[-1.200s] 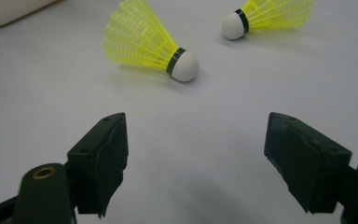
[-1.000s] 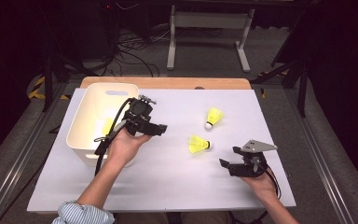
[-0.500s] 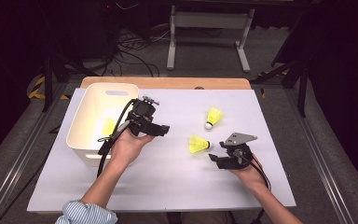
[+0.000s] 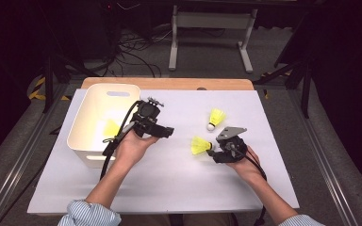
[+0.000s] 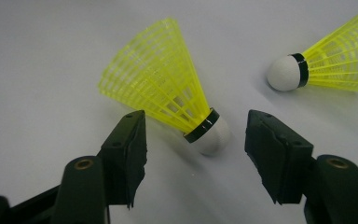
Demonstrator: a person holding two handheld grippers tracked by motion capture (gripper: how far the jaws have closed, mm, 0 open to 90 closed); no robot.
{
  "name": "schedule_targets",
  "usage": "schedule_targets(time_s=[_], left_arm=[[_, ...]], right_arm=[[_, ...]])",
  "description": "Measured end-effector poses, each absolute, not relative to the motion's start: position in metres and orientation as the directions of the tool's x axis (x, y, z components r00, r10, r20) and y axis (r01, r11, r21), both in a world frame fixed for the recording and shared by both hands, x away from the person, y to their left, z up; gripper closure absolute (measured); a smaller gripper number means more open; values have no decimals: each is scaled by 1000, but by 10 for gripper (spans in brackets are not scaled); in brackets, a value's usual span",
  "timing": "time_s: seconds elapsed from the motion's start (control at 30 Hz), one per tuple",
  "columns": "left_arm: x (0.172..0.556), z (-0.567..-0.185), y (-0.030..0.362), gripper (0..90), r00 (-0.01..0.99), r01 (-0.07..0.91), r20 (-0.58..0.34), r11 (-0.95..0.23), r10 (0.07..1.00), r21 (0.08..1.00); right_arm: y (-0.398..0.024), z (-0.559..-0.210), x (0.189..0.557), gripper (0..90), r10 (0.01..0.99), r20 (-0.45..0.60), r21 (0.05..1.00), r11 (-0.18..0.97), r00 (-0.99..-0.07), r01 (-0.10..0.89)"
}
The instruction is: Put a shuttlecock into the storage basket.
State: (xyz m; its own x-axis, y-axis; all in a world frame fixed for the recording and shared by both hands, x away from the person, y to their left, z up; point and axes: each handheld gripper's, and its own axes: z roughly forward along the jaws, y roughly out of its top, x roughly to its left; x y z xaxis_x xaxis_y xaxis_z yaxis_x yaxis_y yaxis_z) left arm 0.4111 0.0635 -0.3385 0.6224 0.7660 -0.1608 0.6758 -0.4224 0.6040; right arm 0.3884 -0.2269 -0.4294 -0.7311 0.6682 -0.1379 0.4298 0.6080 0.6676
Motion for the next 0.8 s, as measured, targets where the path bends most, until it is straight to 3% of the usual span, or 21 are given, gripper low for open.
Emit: schedule_targets(time_s=[0.4, 0.8], left_arm=[[412, -338, 65, 273, 623, 675, -161, -422, 766, 605], [413, -343, 60, 254, 622, 682, -157, -432, 767, 591]], right_arm=[[-224, -439, 404, 337, 650, -114, 615, 640, -752, 460], [-220, -445, 411, 339, 623, -99, 587, 666, -776, 460]])
